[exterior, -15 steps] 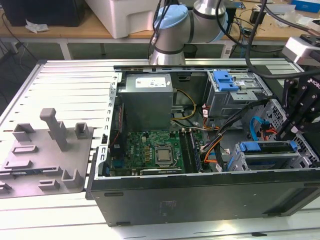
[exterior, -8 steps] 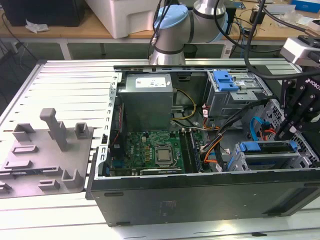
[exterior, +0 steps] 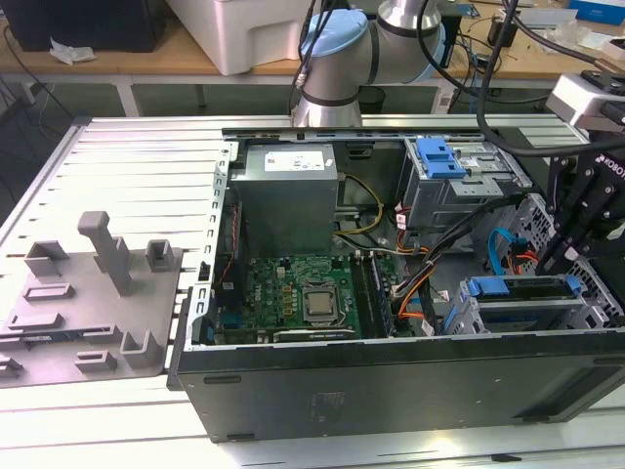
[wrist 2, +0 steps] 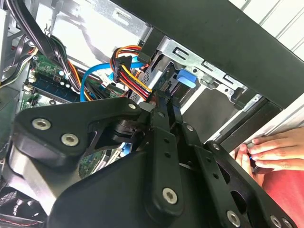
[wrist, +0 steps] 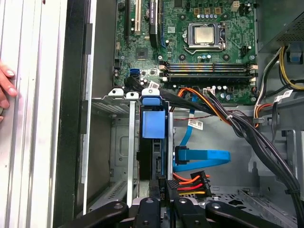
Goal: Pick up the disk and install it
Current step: 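Insert the first disk wire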
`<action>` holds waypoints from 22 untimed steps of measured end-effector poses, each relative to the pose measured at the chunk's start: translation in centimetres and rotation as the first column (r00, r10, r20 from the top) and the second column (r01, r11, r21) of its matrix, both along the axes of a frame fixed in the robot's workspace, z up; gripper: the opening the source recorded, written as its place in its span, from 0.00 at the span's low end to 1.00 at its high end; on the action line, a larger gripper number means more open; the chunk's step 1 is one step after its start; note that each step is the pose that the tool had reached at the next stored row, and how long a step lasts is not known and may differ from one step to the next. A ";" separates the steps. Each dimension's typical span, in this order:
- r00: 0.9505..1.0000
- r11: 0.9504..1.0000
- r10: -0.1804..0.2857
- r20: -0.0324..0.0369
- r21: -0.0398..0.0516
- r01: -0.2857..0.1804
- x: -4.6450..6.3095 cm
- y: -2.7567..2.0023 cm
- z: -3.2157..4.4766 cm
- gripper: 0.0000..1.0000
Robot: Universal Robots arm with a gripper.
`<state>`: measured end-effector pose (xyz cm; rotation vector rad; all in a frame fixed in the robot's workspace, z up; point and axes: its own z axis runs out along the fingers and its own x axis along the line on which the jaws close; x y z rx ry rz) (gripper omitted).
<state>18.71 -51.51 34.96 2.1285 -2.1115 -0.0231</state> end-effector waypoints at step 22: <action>1.000 1.000 0.028 0.000 0.000 -0.028 0.1 0.00 -0.30 0.17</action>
